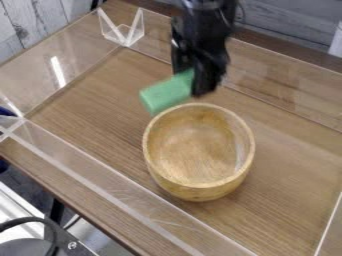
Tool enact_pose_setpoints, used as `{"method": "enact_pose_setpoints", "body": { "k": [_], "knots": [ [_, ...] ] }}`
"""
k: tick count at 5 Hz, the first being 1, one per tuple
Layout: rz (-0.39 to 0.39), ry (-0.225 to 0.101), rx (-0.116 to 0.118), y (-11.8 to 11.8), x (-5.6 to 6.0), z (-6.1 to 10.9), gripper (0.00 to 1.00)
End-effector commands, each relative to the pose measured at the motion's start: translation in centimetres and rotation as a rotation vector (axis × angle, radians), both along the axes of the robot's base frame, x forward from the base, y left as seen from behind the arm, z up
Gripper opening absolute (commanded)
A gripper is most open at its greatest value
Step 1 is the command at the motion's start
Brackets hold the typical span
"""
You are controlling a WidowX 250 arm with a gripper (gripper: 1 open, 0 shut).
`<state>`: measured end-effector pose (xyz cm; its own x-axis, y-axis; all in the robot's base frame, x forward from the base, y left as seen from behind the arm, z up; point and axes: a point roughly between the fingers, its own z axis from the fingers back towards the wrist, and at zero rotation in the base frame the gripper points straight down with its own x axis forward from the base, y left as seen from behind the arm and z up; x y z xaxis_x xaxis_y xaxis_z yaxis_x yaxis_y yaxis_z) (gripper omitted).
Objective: Remove the green block from inside the brown bowl and put it on the table
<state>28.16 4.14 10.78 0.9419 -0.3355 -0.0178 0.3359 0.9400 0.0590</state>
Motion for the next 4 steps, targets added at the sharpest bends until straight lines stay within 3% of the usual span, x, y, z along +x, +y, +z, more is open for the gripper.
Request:
{"method": "enact_pose_setpoints", "body": {
  "k": [1,2,4],
  "knots": [
    [0.080,-0.061,0.021,4.1,2.4,2.1,0.00],
    [0.039,-0.043,0.012,2.5,2.9,0.2,0.00],
    [-0.059,-0.035,-0.005,-3.1,3.3,-1.7,0.00]
  ]
}}
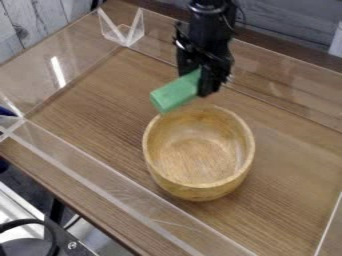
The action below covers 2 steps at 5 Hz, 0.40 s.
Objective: Remove the green block from inside the brown bowl and put it on the table
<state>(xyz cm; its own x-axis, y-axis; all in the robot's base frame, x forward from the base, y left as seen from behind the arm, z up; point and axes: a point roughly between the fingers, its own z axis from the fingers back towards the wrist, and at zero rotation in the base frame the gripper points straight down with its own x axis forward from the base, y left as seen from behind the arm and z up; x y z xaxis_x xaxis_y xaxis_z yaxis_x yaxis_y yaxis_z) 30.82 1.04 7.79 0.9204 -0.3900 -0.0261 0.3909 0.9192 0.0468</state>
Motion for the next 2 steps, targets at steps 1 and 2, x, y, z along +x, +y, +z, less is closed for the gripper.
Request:
{"method": "enact_pose_setpoints", "body": {
  "k": [1,2],
  "knots": [
    [-0.029,-0.040,-0.004,-1.13,0.76,0.30,0.00],
    [-0.025,-0.041,-0.004,-1.04,0.82,0.15,0.00]
  ]
}}
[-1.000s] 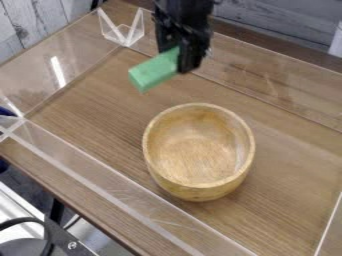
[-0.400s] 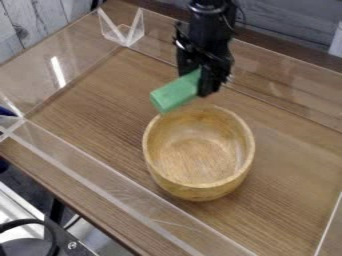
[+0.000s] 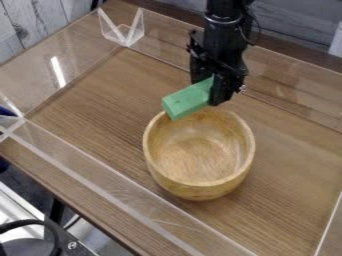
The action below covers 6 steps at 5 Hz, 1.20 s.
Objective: Remove the green block from inside the brown bowl and put it on the table
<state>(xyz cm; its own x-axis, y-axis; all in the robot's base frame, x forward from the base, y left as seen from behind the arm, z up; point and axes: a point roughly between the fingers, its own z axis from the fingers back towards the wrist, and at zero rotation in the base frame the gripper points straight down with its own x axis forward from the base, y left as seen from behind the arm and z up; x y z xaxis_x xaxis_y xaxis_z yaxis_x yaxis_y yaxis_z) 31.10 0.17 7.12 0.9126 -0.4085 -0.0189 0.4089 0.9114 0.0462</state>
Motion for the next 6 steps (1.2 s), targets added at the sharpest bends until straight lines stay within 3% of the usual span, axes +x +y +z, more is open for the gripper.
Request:
{"method": "enact_pose_setpoints", "body": {
  "k": [1,2,6],
  "knots": [
    [-0.004,-0.035,-0.002,-0.2,0.6,0.6,0.00],
    [-0.002,-0.036,-0.003,-0.1,0.6,0.4,0.00],
    [0.126,-0.071,0.015,4.3,1.5,2.4,0.00]
  ]
}}
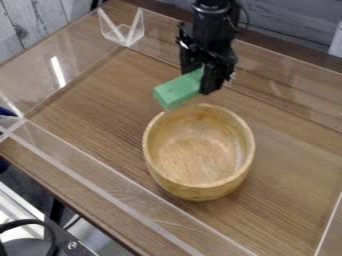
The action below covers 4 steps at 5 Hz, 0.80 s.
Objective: Remove the green block from inside the brown bowl and put it on the table
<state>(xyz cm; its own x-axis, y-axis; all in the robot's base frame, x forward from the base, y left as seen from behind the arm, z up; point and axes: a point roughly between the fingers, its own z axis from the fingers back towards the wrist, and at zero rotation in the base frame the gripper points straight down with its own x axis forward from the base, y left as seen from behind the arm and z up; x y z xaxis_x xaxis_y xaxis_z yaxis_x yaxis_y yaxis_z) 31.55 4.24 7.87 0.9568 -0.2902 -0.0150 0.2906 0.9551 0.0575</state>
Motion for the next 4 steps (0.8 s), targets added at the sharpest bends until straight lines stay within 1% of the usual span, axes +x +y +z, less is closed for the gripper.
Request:
{"method": "enact_pose_setpoints", "body": {
  "k": [1,2,3,4],
  "knots": [
    [0.056,-0.066,0.016,2.5,1.4,1.9,0.00],
    [0.108,-0.066,0.020,4.9,1.7,1.6,0.00],
    [0.140,-0.061,0.020,6.1,2.0,1.0,0.00],
    [0.153,-0.059,0.016,6.8,2.5,0.1,0.00]
  ]
}}
